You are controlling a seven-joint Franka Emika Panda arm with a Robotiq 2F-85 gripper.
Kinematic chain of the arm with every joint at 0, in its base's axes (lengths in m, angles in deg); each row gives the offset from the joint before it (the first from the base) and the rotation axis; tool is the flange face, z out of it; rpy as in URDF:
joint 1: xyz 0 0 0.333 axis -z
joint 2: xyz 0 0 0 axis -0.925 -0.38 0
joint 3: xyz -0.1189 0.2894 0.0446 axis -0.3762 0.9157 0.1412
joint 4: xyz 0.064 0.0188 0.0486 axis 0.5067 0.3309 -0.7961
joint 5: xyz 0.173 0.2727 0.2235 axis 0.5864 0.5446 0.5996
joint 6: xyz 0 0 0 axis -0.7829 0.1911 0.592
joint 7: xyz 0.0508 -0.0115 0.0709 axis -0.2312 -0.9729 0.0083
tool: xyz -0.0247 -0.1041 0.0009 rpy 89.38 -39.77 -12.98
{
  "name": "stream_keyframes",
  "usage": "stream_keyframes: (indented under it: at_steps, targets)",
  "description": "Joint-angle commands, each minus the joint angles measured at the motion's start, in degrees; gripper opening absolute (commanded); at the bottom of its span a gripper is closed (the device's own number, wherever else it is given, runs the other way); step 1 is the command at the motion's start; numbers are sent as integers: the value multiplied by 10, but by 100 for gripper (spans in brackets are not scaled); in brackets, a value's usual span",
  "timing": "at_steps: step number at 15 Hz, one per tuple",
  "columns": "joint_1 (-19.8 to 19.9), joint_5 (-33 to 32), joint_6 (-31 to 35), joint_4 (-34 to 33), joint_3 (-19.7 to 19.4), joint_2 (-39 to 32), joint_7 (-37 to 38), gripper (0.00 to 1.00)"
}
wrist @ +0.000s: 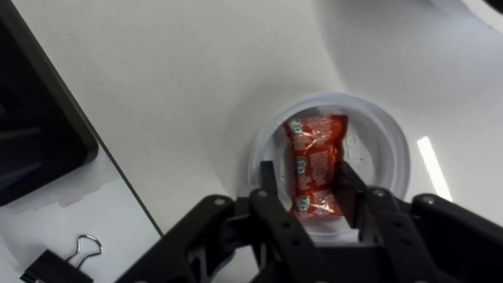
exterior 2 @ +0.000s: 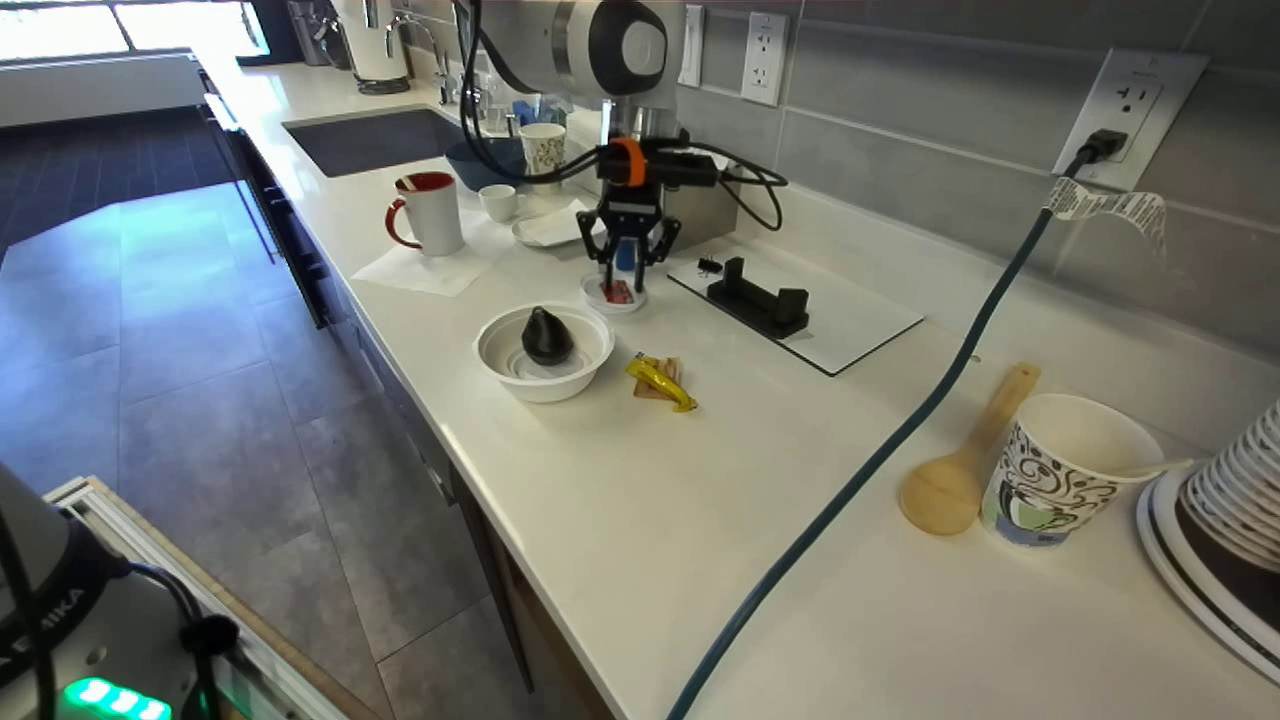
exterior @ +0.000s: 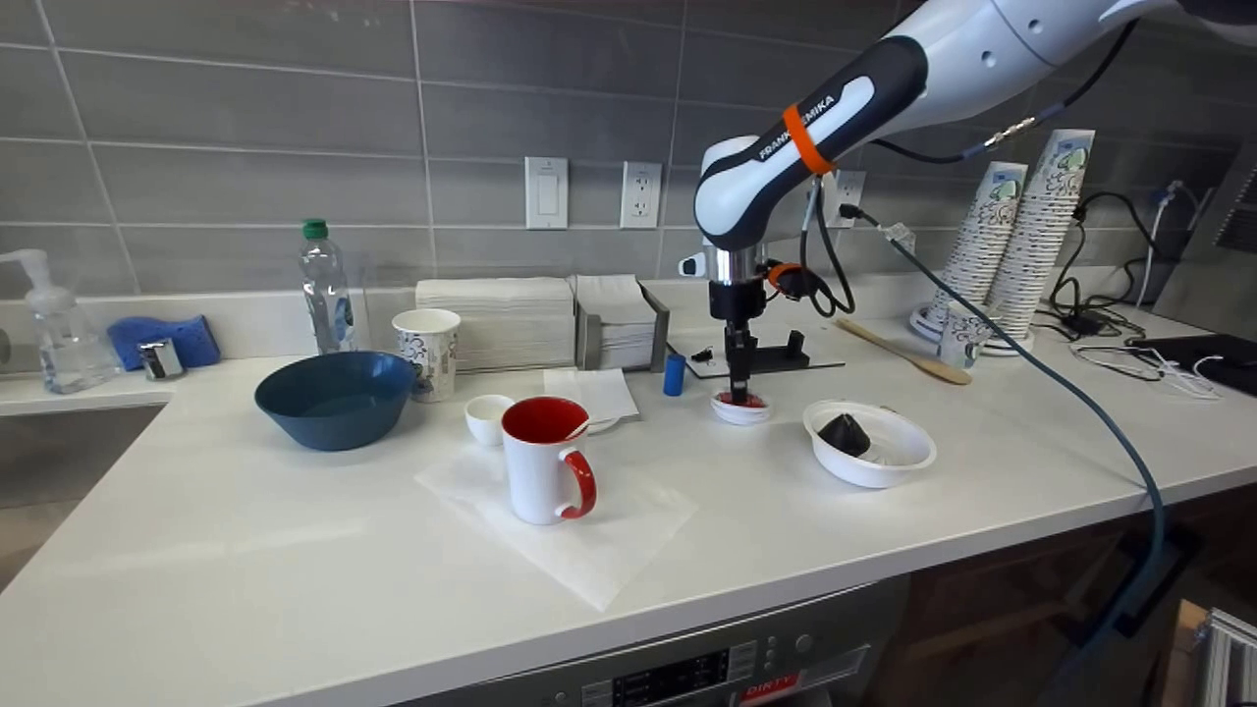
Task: Remove the yellow and red sachets from the plate
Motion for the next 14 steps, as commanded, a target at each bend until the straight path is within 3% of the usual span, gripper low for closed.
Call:
stream_keyframes:
  at_steps: [1,3,4,10,14]
  targets:
    - [12,0,-17,-17,12,-3,-9,17]
    - [12,-2,-22,-13,12,5,-11,2]
    - [11,-4,-24,-12,11,9,-11,0]
    - [12,-14,-67,16,-5,68,5,0]
    - [37,-9,-94,36,-30,100,7,0]
